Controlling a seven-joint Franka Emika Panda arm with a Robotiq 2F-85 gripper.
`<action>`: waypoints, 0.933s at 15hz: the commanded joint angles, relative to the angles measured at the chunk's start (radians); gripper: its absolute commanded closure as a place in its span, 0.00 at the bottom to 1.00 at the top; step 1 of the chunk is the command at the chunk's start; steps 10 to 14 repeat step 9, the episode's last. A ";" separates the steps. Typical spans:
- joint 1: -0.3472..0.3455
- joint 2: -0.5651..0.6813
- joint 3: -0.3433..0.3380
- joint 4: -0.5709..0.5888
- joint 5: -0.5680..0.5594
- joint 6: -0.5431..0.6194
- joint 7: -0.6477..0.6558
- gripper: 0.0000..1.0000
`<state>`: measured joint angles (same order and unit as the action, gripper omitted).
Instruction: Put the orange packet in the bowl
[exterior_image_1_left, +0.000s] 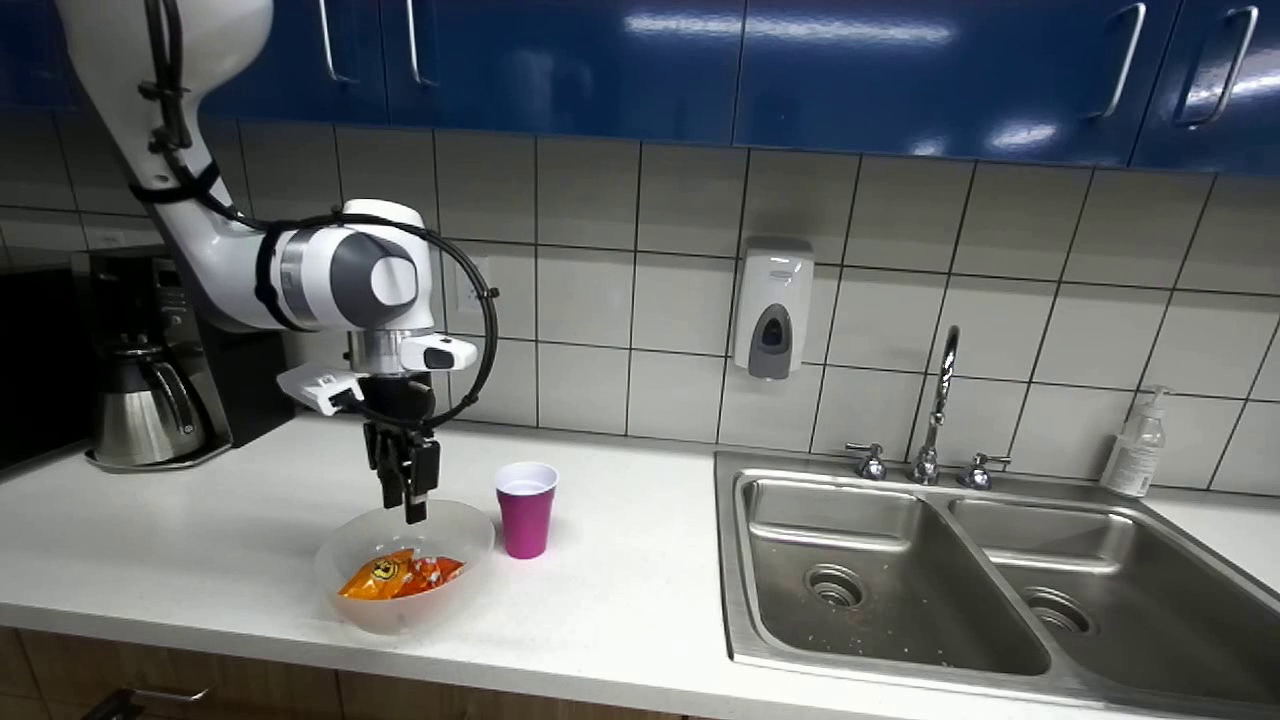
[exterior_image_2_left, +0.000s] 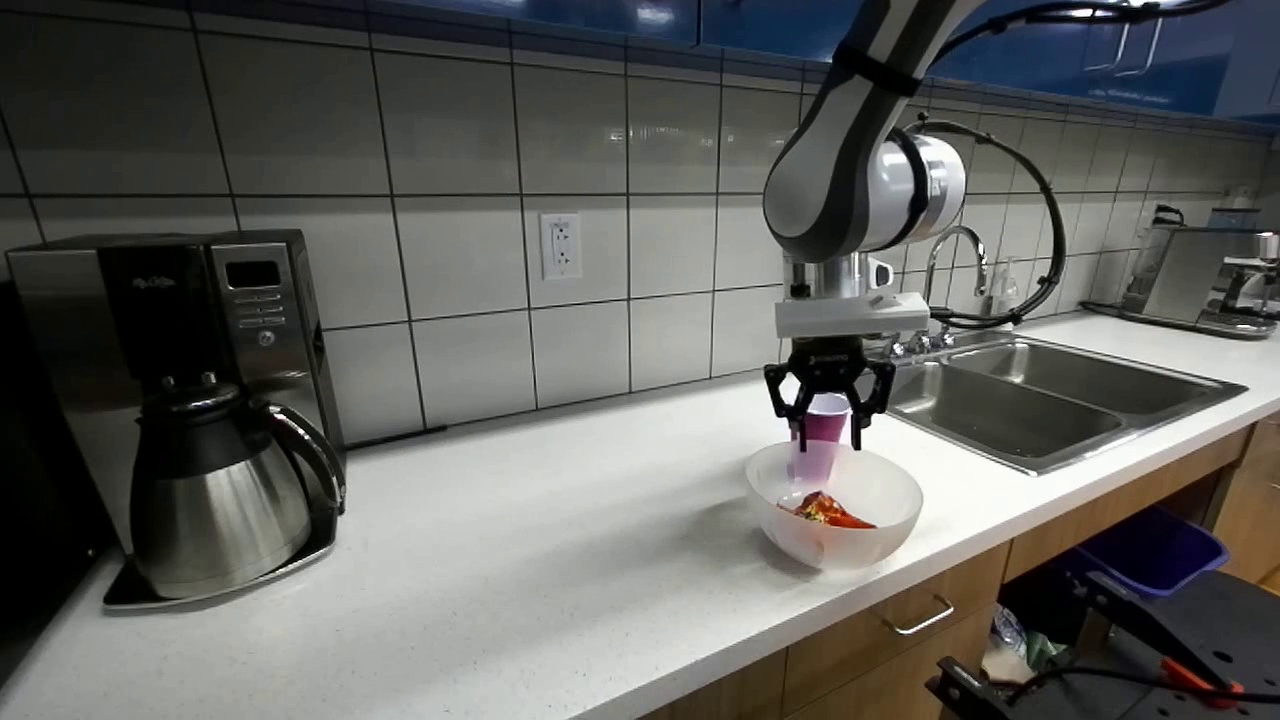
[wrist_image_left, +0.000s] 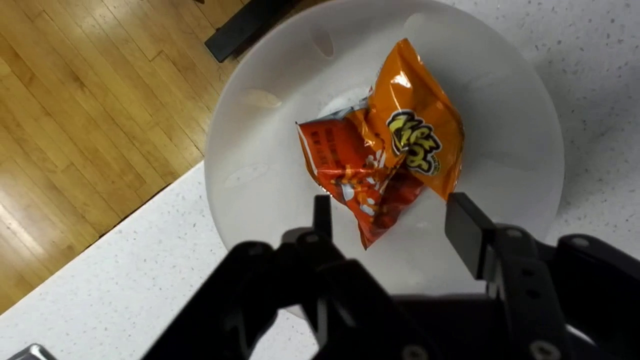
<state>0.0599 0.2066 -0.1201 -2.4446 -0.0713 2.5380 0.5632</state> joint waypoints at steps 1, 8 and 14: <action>-0.009 -0.145 0.027 -0.060 0.016 -0.122 -0.079 0.08; -0.028 -0.213 0.063 -0.082 -0.002 -0.192 -0.064 0.00; -0.029 -0.221 0.064 -0.088 -0.001 -0.192 -0.065 0.00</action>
